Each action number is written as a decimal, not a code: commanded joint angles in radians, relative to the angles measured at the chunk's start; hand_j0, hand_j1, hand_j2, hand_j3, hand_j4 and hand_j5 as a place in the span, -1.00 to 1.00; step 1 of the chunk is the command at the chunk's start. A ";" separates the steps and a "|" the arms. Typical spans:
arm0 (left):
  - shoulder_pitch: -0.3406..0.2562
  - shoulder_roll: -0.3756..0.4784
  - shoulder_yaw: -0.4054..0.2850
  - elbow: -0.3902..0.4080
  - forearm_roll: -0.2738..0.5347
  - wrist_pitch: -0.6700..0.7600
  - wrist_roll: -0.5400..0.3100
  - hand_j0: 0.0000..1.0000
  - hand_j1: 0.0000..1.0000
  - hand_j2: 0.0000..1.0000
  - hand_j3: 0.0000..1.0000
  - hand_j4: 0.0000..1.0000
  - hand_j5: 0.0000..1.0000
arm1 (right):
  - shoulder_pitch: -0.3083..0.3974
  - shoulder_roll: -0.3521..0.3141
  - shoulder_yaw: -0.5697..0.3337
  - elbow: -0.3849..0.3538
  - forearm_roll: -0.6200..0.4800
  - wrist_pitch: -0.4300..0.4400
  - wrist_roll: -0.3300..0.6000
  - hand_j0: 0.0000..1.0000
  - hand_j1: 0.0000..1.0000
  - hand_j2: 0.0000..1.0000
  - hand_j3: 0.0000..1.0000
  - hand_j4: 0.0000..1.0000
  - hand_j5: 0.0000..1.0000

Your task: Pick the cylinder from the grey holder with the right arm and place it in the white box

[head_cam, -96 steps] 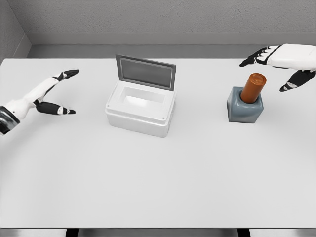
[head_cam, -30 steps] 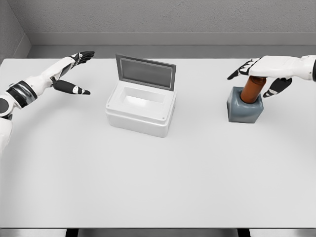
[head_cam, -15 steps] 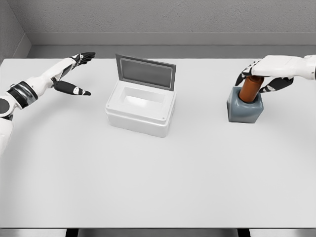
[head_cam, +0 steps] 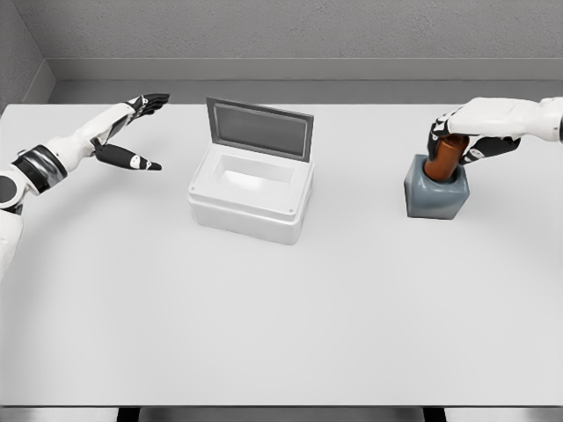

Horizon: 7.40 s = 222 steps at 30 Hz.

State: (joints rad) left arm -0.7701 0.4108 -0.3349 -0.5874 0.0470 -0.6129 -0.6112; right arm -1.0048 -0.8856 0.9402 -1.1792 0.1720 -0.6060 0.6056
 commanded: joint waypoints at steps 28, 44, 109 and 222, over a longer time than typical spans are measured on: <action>-0.003 0.003 -0.021 -0.006 0.008 0.002 0.000 1.00 1.00 1.00 1.00 1.00 1.00 | -0.074 -0.062 -0.004 -0.200 -0.015 -0.005 0.005 -0.14 -0.14 -0.14 -0.14 -0.14 -0.14; -0.017 0.002 -0.050 0.000 0.008 0.002 0.000 1.00 1.00 1.00 1.00 1.00 1.00 | -0.090 0.011 0.005 -0.295 -0.038 -0.005 0.005 -0.14 -0.14 -0.14 -0.14 -0.14 -0.14; -0.046 0.013 -0.072 0.001 -0.055 0.002 0.000 1.00 1.00 1.00 1.00 1.00 1.00 | -0.218 0.304 0.164 -0.197 -0.020 -0.005 0.005 -0.14 -0.14 -0.14 -0.14 -0.14 -0.14; -0.291 -0.049 -0.308 0.161 -0.127 0.002 0.000 1.00 1.00 1.00 1.00 1.00 1.00 | -0.189 -0.141 0.138 -0.309 -0.180 -0.005 0.003 1.00 1.00 1.00 1.00 1.00 1.00</action>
State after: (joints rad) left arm -1.0646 0.3753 -0.6524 -0.4335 -0.0906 -0.6135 -0.6112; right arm -1.1919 -1.0257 1.0785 -1.4881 -0.0014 -0.6137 0.6086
